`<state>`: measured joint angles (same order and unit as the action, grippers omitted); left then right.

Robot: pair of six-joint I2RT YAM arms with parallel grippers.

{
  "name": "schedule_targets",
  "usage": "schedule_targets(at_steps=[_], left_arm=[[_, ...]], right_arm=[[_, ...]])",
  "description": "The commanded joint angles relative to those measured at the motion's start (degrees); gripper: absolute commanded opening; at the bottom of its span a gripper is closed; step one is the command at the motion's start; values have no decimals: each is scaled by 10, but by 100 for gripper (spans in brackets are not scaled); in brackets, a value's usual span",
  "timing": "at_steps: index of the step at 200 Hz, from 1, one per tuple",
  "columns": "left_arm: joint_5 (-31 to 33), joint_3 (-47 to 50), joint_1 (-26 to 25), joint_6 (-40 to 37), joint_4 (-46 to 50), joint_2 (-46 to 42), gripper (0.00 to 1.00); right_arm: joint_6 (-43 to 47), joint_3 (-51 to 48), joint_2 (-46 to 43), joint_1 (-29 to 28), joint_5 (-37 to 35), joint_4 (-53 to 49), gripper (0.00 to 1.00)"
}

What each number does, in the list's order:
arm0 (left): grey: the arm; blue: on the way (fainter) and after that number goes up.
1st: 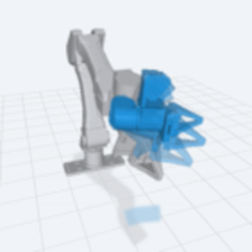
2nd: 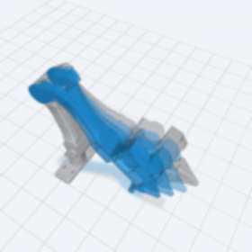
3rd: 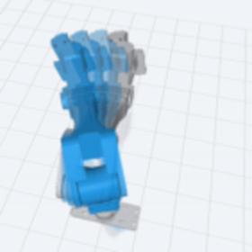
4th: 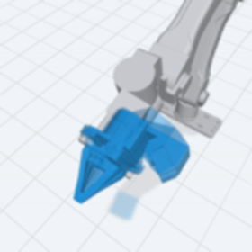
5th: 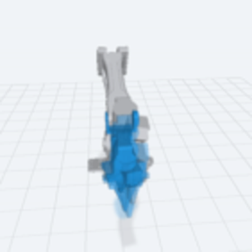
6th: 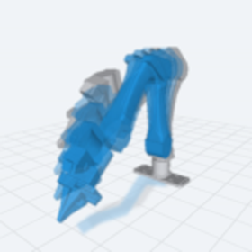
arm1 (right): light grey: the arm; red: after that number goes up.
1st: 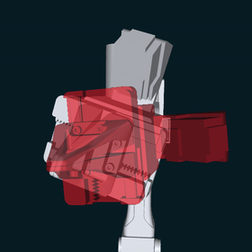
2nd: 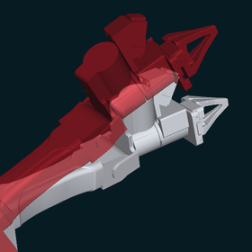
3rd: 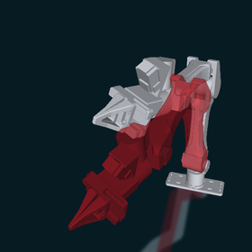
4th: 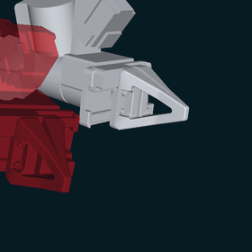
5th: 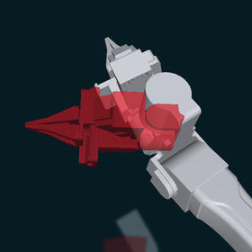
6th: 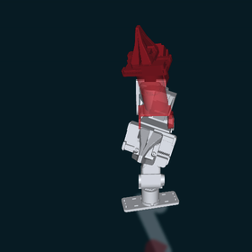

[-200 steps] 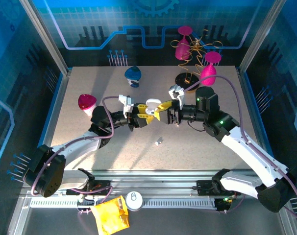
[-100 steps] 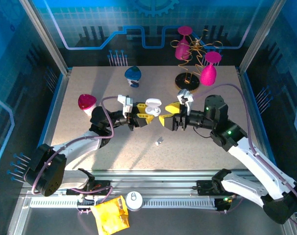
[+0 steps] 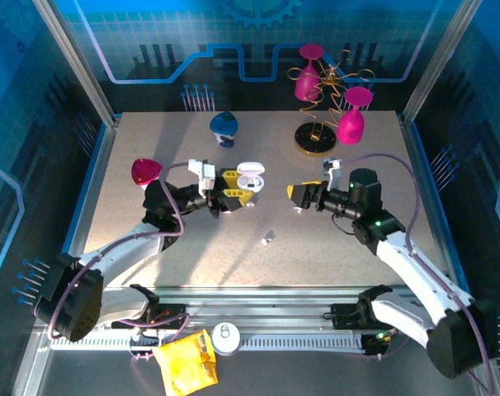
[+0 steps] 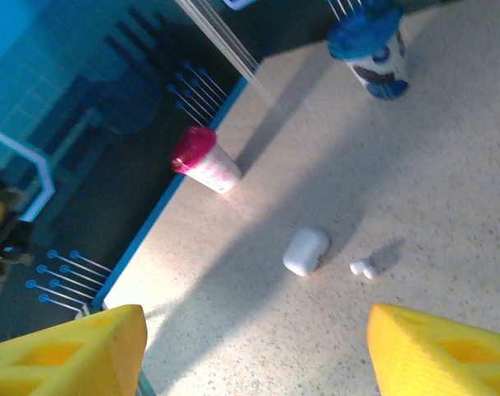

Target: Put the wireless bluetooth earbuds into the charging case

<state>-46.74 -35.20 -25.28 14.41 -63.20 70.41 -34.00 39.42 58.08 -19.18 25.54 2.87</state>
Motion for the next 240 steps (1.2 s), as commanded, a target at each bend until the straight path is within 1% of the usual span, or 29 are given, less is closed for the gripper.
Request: schedule_targets(at_steps=[1,40,82,106,132,159,181,213,240], left_arm=[[2,4,5,-25,11,-21,35],[-1,11,5,-36,28,-36,35],[-4,12,4,-39,30,-37,35],[-6,11,5,-42,39,-42,35],[-7,12,5,-46,52,-51,35],[-5,16,5,-51,65,-61,35],[-2,19,4,-53,68,-64,35],[5,22,5,-53,64,-63,35],[15,24,4,-54,65,-62,35]], right_arm=[[-9,14,66,0,-2,14,71],[45,106,240,-34,2,-40,71],[94,265,432,-92,-21,-99,72],[104,339,517,-109,-11,-105,72],[119,405,589,-118,5,-125,72],[143,458,643,-124,12,-160,73],[152,475,667,-125,29,-173,71],[165,468,671,-125,58,-182,68],[178,445,659,-126,64,-186,66]])
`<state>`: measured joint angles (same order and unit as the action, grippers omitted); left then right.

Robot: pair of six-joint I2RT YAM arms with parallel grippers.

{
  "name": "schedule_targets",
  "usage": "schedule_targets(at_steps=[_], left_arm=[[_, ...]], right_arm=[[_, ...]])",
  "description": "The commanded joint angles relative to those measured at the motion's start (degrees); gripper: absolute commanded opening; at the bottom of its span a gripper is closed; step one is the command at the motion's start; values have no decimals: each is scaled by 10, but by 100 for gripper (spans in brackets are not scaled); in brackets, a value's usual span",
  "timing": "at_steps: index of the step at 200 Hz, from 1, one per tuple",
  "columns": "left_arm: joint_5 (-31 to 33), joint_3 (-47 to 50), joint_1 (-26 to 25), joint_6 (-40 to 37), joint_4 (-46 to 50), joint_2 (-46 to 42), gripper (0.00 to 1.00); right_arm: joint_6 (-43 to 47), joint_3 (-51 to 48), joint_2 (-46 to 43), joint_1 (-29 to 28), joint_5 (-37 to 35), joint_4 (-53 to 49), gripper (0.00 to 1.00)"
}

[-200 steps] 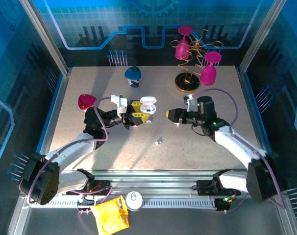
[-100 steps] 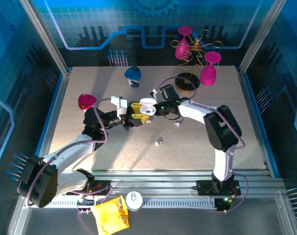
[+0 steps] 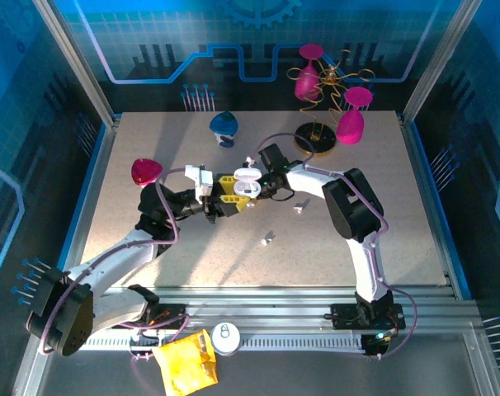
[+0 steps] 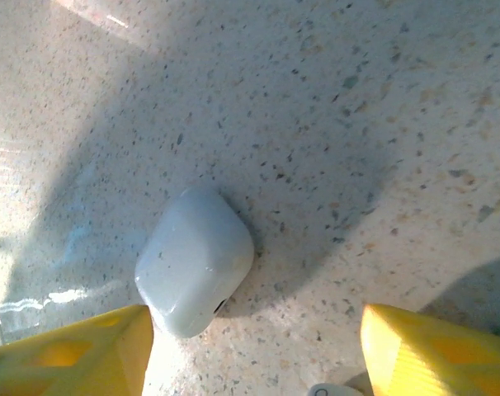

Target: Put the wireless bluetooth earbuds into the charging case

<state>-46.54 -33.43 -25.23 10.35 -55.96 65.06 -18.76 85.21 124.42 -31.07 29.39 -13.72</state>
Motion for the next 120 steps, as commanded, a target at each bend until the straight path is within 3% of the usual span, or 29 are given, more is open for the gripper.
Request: schedule_targets(at_steps=[1,62,120], left_arm=[[13,6,4,-14,-7,-9,35],[75,9,4,-37,32,-8,35],[79,7,6,-36,31,4,35]], right_arm=[[26,-14,-5,-7,25,-21,66],[40,-71,-52,-13,20,-12,60],[45,-110,-75,-14,10,-6,52]])
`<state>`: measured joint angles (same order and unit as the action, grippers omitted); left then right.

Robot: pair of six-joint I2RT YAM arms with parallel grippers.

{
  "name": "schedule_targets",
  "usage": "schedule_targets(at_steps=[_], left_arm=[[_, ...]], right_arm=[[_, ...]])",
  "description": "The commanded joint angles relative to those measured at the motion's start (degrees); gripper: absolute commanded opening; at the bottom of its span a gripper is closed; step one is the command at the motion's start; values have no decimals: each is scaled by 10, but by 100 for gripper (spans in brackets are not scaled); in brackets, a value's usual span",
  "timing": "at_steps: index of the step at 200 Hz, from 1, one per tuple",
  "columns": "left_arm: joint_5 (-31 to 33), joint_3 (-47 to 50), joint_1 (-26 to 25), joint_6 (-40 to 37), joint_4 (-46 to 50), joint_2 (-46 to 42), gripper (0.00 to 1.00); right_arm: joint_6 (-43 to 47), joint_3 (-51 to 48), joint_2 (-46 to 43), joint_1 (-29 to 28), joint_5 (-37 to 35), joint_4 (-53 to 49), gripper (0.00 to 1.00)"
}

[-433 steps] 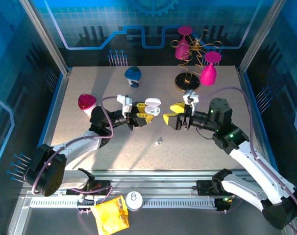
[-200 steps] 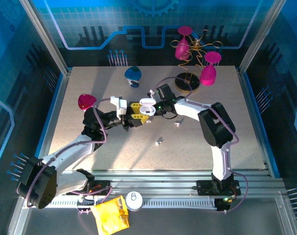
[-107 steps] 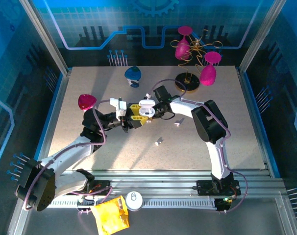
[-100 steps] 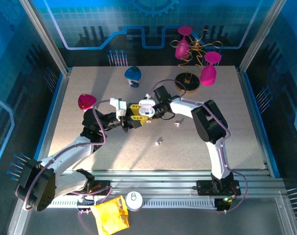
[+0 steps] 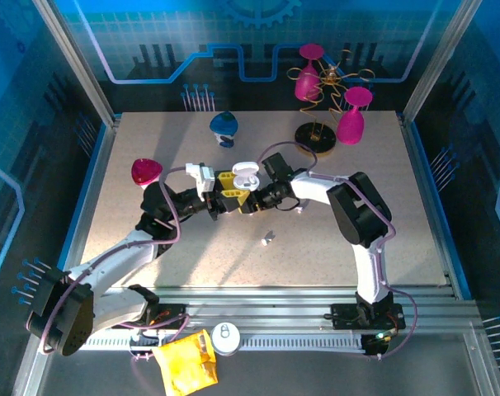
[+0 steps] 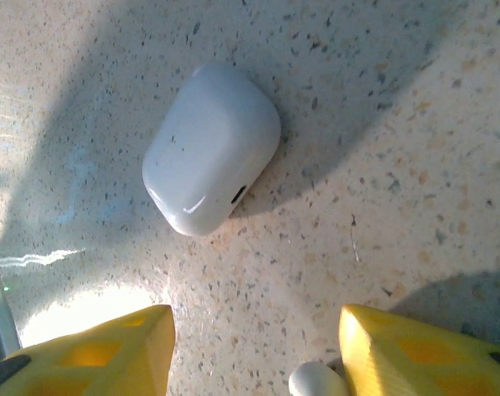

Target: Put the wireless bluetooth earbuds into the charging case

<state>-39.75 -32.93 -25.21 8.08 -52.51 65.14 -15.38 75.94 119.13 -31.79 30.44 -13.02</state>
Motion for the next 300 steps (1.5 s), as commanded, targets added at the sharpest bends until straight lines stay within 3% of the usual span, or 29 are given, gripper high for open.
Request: schedule_targets(at_steps=[1,29,52,141,220,300], left_arm=[[11,1,5,-13,-4,3,35],[8,1,6,-10,-6,7,35],[7,-1,5,-6,-10,10,35],[5,-11,6,-6,-6,19,35],[5,-14,5,-3,-3,22,36],[11,-12,5,-3,-1,14,36]], right_arm=[[11,-17,-23,-7,-1,-13,52],[13,-20,-20,-5,-13,-14,52],[20,-11,-17,-5,-25,-19,58],[57,36,17,2,-49,-64,54],[72,45,21,5,-59,-83,35],[73,44,-6,-3,-102,-112,38]])
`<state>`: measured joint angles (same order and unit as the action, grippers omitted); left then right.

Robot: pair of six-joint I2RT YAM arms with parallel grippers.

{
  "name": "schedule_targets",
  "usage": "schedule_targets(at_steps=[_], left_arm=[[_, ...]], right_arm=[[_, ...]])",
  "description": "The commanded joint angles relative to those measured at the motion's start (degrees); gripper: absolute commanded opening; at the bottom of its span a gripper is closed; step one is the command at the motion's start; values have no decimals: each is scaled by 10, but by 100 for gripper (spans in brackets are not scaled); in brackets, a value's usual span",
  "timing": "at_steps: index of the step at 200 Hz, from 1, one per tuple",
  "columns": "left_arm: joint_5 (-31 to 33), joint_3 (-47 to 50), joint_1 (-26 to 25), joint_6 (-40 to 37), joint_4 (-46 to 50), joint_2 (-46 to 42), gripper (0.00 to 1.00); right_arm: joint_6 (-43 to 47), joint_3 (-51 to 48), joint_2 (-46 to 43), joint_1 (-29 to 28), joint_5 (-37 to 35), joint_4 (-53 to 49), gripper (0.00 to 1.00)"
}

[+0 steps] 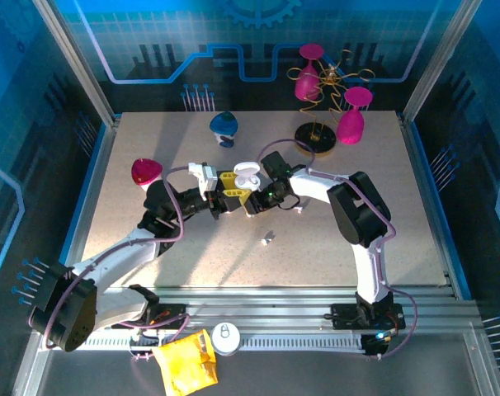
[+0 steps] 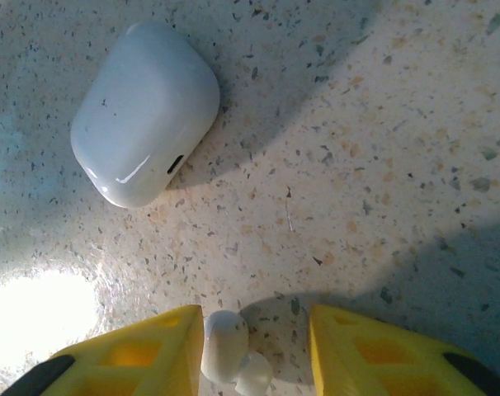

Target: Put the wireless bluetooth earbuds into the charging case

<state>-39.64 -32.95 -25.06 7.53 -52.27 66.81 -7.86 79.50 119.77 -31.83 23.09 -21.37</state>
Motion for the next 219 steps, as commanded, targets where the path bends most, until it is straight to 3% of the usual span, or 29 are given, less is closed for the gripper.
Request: schedule_targets(at_steps=[1,22,103,219], left_arm=[[10,-11,4,2,-3,-2,36],[22,-9,4,2,-4,-11,36],[117,17,12,-11,11,-66,35],[131,33,18,-15,13,-85,36]], right_arm=[[-3,8,-15,-3,-30,-28,38],[-25,0,-40,-14,-77,-20,43],[-29,43,-55,-94,-266,-115,39],[-34,163,33,-167,-379,-243,32]])
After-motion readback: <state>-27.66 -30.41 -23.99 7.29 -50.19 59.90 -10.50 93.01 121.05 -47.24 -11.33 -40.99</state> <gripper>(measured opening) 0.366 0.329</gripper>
